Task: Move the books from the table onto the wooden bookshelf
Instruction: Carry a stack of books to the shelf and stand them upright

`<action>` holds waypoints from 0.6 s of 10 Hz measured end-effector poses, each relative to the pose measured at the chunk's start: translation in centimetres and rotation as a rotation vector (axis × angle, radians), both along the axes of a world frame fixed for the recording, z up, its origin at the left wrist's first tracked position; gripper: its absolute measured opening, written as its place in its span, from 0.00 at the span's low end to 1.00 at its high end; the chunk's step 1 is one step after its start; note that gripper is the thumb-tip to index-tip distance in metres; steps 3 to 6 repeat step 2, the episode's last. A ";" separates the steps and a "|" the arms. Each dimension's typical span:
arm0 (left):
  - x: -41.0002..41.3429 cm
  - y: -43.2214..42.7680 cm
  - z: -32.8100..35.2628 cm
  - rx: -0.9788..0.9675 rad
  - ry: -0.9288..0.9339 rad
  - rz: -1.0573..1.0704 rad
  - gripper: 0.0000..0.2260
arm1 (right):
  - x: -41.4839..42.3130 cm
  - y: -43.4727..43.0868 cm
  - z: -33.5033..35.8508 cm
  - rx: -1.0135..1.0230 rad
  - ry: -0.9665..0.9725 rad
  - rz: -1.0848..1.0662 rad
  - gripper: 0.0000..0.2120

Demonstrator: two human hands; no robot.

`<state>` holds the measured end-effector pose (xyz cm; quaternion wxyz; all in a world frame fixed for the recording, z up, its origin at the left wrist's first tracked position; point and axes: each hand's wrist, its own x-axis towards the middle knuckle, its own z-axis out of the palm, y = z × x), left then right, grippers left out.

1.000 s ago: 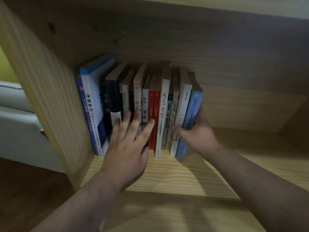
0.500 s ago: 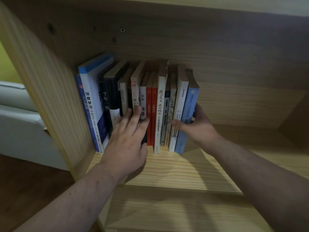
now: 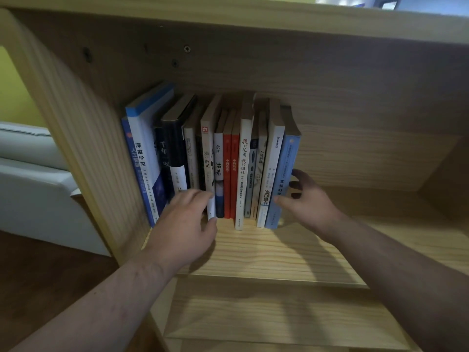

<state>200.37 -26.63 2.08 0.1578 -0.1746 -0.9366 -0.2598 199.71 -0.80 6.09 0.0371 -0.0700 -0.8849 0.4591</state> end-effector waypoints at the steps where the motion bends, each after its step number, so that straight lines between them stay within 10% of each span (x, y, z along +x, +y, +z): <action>1: 0.1 -0.3 -0.1 0.010 -0.037 0.010 0.24 | 1.2 -0.3 1.2 -0.048 0.068 -0.056 0.33; 2: 0.0 -0.5 -0.1 0.007 -0.037 0.034 0.26 | 4.8 0.4 5.2 -0.199 0.446 -0.120 0.19; 6: 0.0 -0.5 -0.1 0.007 -0.037 0.034 0.26 | 4.8 0.4 5.2 -0.199 0.446 -0.120 0.19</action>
